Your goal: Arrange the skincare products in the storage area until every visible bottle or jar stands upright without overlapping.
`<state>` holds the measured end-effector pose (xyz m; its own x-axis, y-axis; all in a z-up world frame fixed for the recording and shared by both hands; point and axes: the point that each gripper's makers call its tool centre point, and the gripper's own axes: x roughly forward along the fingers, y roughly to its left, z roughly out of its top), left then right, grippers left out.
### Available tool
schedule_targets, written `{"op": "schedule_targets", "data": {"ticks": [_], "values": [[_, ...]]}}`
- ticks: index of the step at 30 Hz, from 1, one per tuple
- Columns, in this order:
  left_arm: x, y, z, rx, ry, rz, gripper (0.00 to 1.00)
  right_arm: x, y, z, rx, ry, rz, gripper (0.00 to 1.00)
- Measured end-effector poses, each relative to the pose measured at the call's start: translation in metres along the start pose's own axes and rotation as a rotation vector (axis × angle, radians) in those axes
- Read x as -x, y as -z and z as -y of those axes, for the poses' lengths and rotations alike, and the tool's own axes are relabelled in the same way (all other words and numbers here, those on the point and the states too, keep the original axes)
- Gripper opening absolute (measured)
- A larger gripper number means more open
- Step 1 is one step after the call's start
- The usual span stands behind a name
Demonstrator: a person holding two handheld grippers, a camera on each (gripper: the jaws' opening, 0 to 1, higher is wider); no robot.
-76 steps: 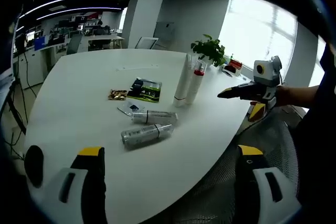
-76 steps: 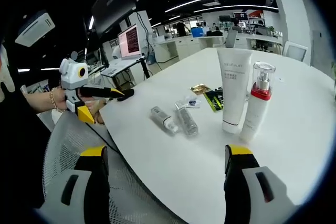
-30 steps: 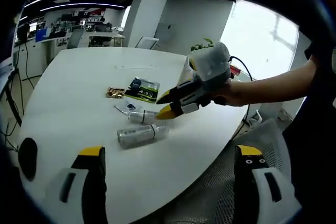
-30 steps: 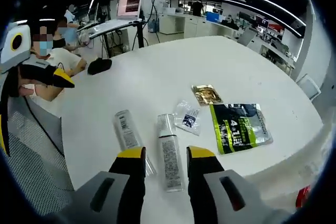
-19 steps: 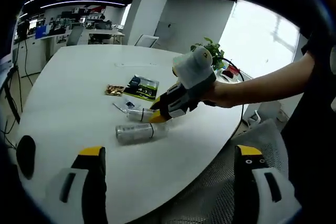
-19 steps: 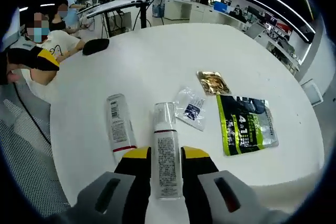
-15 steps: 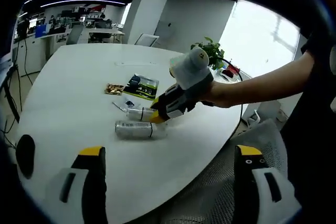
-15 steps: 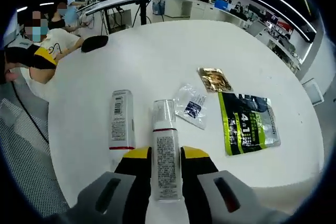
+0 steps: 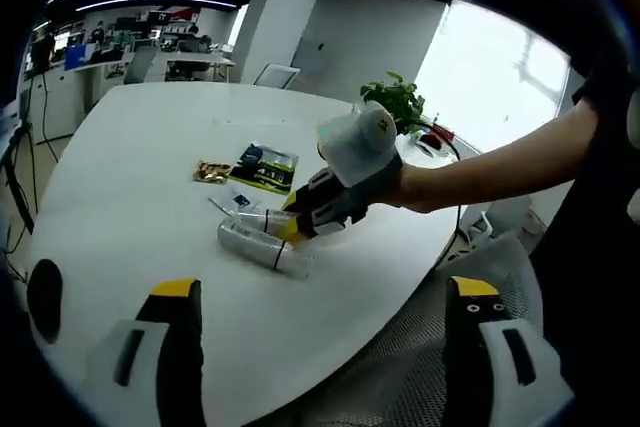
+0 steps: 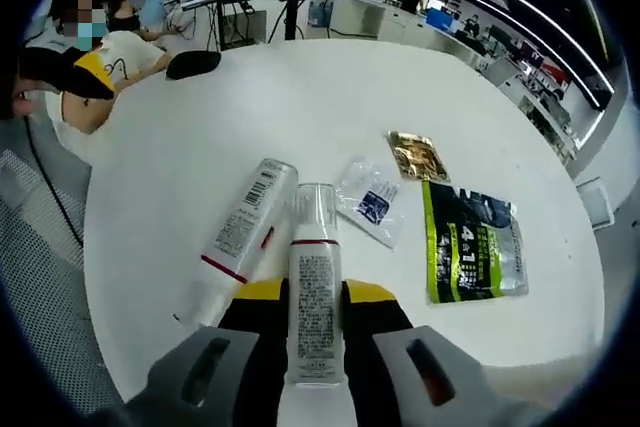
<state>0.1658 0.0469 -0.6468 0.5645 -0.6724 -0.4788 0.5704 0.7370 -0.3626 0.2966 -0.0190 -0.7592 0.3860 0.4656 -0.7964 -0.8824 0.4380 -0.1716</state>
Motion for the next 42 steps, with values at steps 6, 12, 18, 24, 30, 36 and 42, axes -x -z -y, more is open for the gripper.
{"op": "schedule_targets", "data": {"ticks": [6,12,18,24,30,36,42], "values": [[0.006,-0.019,0.004,0.045,0.003,0.073,0.93,0.042,-0.025,0.0,-0.099,0.027,0.202,0.2],[0.009,-0.035,0.009,0.109,0.019,0.134,0.89,0.083,-0.046,-0.014,-0.119,0.034,0.332,0.2],[0.013,-0.057,0.016,0.18,0.037,0.217,0.86,0.118,-0.065,-0.024,-0.145,0.064,0.436,0.2],[0.02,-0.083,0.026,0.266,0.108,0.325,0.78,0.151,-0.083,-0.036,-0.082,0.121,0.497,0.2],[0.017,-0.097,0.033,0.316,0.135,0.379,0.65,0.174,-0.096,-0.047,0.019,0.194,0.536,0.2],[0.012,-0.108,0.037,0.371,0.16,0.431,0.56,0.199,-0.114,-0.058,0.103,0.26,0.588,0.2],[0.014,-0.123,0.044,0.412,0.197,0.533,0.41,0.209,-0.117,-0.057,0.152,0.304,0.584,0.2]]}}
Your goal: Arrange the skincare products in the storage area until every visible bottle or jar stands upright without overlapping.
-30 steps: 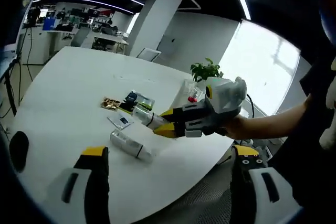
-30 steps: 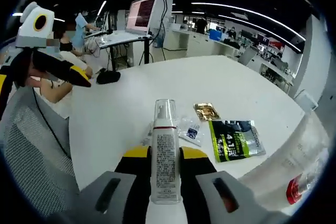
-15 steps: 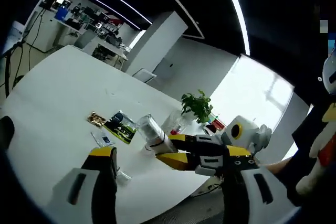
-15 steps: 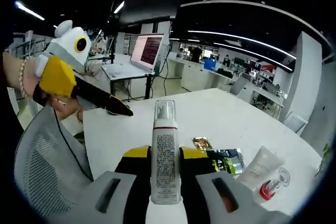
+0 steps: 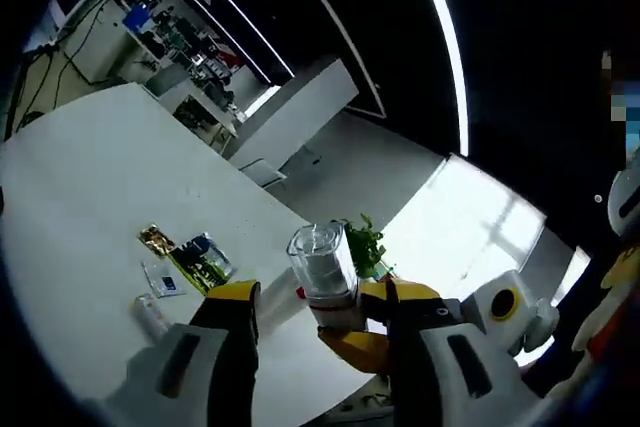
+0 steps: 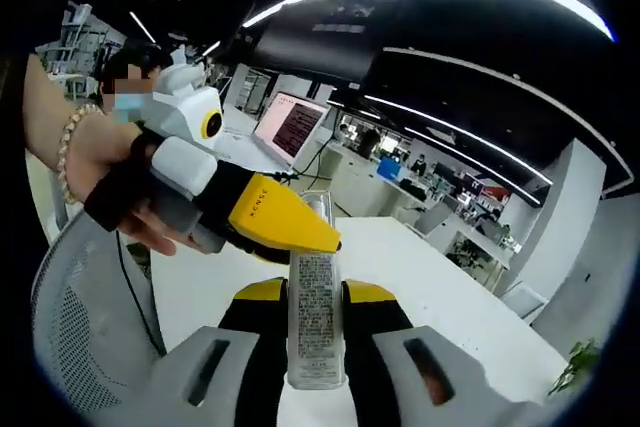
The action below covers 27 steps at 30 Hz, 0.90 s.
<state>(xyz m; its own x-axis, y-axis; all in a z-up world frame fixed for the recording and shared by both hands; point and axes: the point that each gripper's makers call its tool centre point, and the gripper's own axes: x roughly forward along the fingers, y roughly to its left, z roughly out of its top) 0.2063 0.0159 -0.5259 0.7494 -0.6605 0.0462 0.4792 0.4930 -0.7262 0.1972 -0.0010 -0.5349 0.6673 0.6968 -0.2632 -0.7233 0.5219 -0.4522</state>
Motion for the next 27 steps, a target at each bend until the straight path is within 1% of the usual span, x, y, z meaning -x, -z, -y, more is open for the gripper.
{"op": "schedule_targets", "data": {"ticks": [3,7,9,10,11,12,13,14,15,16,17,18,19,20,21,22,23,24,27], "values": [[-0.003,0.002,0.007,-0.024,0.008,0.009,0.33,0.003,-0.002,0.001,0.028,0.011,-0.002,0.2],[-0.009,0.001,0.015,-0.022,0.03,0.031,0.23,0.005,-0.004,0.002,0.024,0.023,0.001,0.2],[-0.012,0.001,0.017,-0.024,0.027,0.036,0.22,0.007,-0.004,0.005,0.022,0.039,-0.002,0.2],[-0.013,0.001,0.018,-0.033,0.025,0.037,0.18,0.008,-0.004,0.006,0.021,0.043,-0.005,0.2],[-0.013,0.0,0.021,-0.043,0.035,0.047,0.18,0.008,-0.005,0.008,0.013,0.045,-0.005,0.2],[-0.013,0.0,0.02,-0.045,0.029,0.04,0.18,0.009,-0.005,0.008,0.004,0.043,-0.005,0.2],[-0.013,-0.001,0.021,-0.048,0.039,0.038,0.18,0.009,-0.005,0.008,-0.009,0.036,-0.005,0.2],[-0.013,-0.002,0.022,-0.048,0.049,0.039,0.17,0.01,-0.009,0.008,-0.069,0.024,0.025,0.21],[-0.012,-0.006,0.026,-0.01,0.083,0.048,0.17,0.011,-0.013,0.007,-0.124,-0.002,0.052,0.21],[-0.012,-0.009,0.028,0.017,0.098,0.052,0.16,0.011,-0.017,0.004,-0.164,-0.042,0.079,0.21],[-0.011,-0.01,0.029,0.022,0.118,0.031,0.16,0.014,-0.017,0.004,-0.205,-0.084,0.09,0.22],[-0.01,-0.011,0.031,0.019,0.134,0.025,0.15,0.015,-0.019,0.006,-0.209,-0.089,0.098,0.23],[-0.009,-0.013,0.038,0.003,0.184,0.004,0.15,0.015,-0.023,0.002,-0.204,-0.146,0.121,0.24],[-0.008,-0.013,0.039,-0.005,0.193,-0.006,0.15,0.017,-0.025,0.002,-0.232,-0.175,0.129,0.24],[-0.007,-0.016,0.049,-0.021,0.253,-0.035,0.15,0.024,-0.034,0.006,-0.332,-0.198,0.168,0.24],[-0.006,-0.017,0.052,-0.023,0.271,-0.04,0.15,0.027,-0.036,0.005,-0.377,-0.231,0.186,0.25],[-0.003,-0.022,0.062,-0.039,0.33,-0.054,0.15,0.031,-0.036,0.003,-0.43,-0.294,0.185,0.25],[-0.002,-0.023,0.067,-0.056,0.358,-0.067,0.15,0.034,-0.037,0.001,-0.446,-0.326,0.18,0.25],[0.0,-0.026,0.079,-0.089,0.432,-0.11,0.15,0.042,-0.045,-0.004,-0.489,-0.407,0.198,0.26]]}}
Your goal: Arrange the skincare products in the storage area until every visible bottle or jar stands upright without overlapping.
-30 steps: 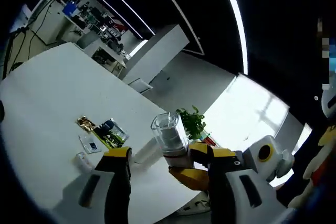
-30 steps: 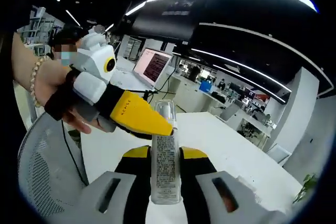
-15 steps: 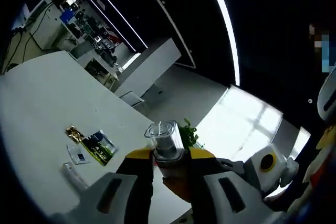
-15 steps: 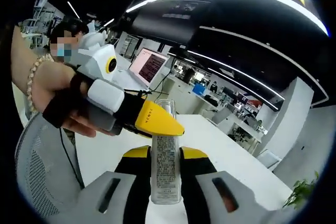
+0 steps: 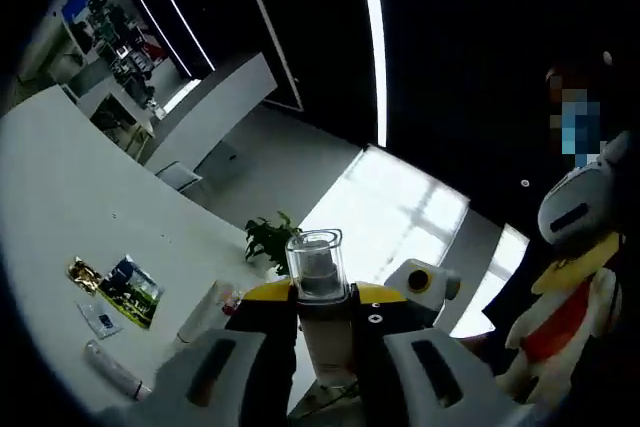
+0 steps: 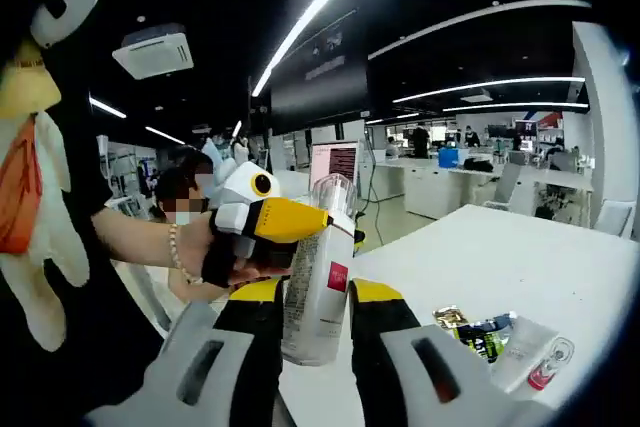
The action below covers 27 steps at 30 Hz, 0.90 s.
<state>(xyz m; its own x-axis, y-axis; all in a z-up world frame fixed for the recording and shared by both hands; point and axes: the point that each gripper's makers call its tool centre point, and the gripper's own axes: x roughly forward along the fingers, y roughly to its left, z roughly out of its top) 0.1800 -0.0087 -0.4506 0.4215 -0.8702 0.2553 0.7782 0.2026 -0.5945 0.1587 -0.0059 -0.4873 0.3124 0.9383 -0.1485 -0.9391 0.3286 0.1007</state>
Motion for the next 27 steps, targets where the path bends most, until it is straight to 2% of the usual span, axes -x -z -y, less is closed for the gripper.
{"op": "schedule_targets", "data": {"ticks": [4,6,9,10,11,12,14,15,16,17,20,21,22,24,25,26,27], "values": [[-0.004,0.004,0.015,-0.048,0.091,-0.093,0.15,0.002,-0.007,-0.01,-0.111,-0.095,0.007,0.26],[-0.006,0.007,0.026,-0.048,0.16,-0.133,0.15,0.003,-0.007,-0.016,-0.139,-0.157,-0.001,0.26],[-0.009,0.011,0.033,-0.075,0.203,-0.177,0.15,0.003,-0.002,-0.019,-0.15,-0.184,-0.027,0.3],[-0.01,0.013,0.035,-0.079,0.227,-0.194,0.15,0.004,-0.001,-0.025,-0.179,-0.22,-0.042,0.29],[-0.011,0.013,0.036,-0.084,0.233,-0.197,0.14,0.005,-0.001,-0.029,-0.194,-0.243,-0.043,0.23],[-0.011,0.012,0.037,-0.091,0.256,-0.198,0.14,0.005,-0.005,-0.027,-0.211,-0.22,-0.021,0.23],[-0.012,0.008,0.034,-0.085,0.251,-0.203,0.15,0.007,-0.007,-0.028,-0.256,-0.208,-0.008,0.22],[-0.013,0.008,0.034,-0.087,0.245,-0.205,0.15,0.007,-0.006,-0.024,-0.269,-0.188,-0.01,0.22],[-0.015,0.008,0.028,-0.135,0.211,-0.2,0.16,0.008,-0.005,-0.017,-0.292,-0.14,-0.01,0.21],[-0.018,0.008,0.023,-0.15,0.18,-0.196,0.16,0.008,-0.005,-0.012,-0.293,-0.111,-0.008,0.21],[-0.024,0.005,0.008,-0.164,0.074,-0.168,0.17,0.012,-0.003,0.008,-0.252,0.041,-0.004,0.2],[-0.025,0.005,0.006,-0.173,0.057,-0.16,0.18,0.013,-0.003,0.011,-0.247,0.063,-0.006,0.2],[-0.029,0.003,0.003,-0.181,0.016,-0.133,0.18,0.016,-0.003,0.024,-0.212,0.168,-0.006,0.2],[-0.035,0.005,-0.004,-0.187,-0.068,-0.118,0.18,0.018,-0.002,0.032,-0.17,0.238,-0.022,0.2],[-0.039,0.009,-0.007,-0.206,-0.105,-0.127,0.2,0.02,0.0,0.04,-0.124,0.315,-0.039,0.2],[-0.043,0.01,-0.006,-0.224,-0.121,-0.125,0.22,0.021,0.001,0.043,-0.077,0.349,-0.058,0.2],[-0.048,0.011,-0.007,-0.217,-0.162,-0.109,0.24,0.022,0.003,0.049,-0.023,0.41,-0.071,0.21]]}}
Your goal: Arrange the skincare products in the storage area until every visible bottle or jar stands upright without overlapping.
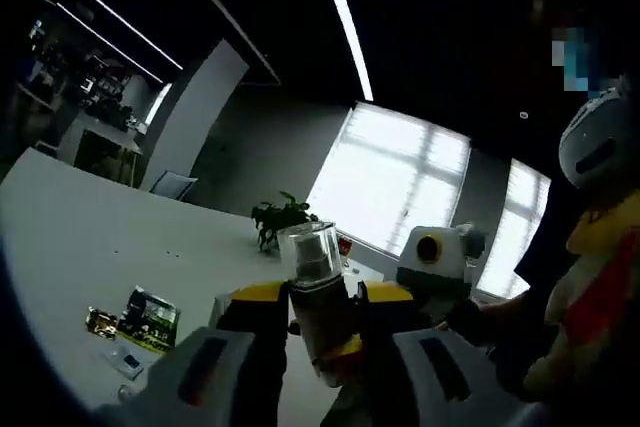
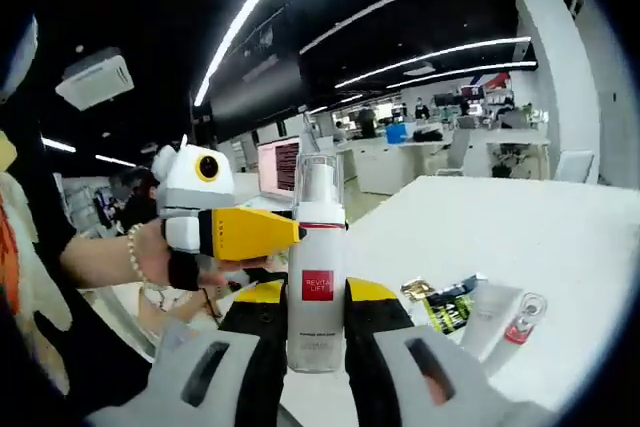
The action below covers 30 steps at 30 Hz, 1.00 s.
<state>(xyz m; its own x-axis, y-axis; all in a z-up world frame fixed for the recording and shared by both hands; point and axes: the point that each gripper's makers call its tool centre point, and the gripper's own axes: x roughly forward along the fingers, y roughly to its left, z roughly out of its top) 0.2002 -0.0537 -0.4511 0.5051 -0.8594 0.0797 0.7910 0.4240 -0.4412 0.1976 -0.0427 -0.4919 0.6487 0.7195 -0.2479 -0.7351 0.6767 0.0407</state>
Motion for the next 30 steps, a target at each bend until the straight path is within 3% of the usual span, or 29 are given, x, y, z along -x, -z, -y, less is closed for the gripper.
{"op": "schedule_targets", "data": {"ticks": [3,7,11,18,21,25,28,29,30], "values": [[-0.006,0.0,-0.007,0.066,-0.101,0.05,0.22,0.0,0.001,0.007,0.099,0.094,0.016,0.21],[-0.007,0.004,-0.012,0.038,-0.193,0.062,0.21,0.002,0.008,0.009,0.099,0.152,0.027,0.21],[-0.005,0.007,-0.022,0.09,-0.315,0.098,0.16,0.004,0.013,0.01,0.128,0.185,0.017,0.21],[-0.005,0.012,-0.021,0.001,-0.38,0.037,0.16,0.003,0.021,0.015,0.137,0.199,0.011,0.21],[-0.002,0.013,-0.025,-0.067,-0.439,0.005,0.18,0.002,0.023,0.016,0.136,0.2,0.004,0.21],[-0.008,0.018,-0.018,-0.114,-0.426,-0.027,0.17,0.004,0.029,0.019,0.124,0.204,0.0,0.21],[-0.014,0.024,-0.012,-0.136,-0.373,-0.069,0.16,0.008,0.035,0.023,0.114,0.208,-0.007,0.21],[-0.016,0.028,-0.012,-0.152,-0.352,-0.096,0.16,0.008,0.038,0.019,0.086,0.154,-0.002,0.22],[-0.021,0.031,-0.007,-0.125,-0.289,-0.106,0.16,0.014,0.036,0.021,0.069,0.14,0.003,0.22]]}}
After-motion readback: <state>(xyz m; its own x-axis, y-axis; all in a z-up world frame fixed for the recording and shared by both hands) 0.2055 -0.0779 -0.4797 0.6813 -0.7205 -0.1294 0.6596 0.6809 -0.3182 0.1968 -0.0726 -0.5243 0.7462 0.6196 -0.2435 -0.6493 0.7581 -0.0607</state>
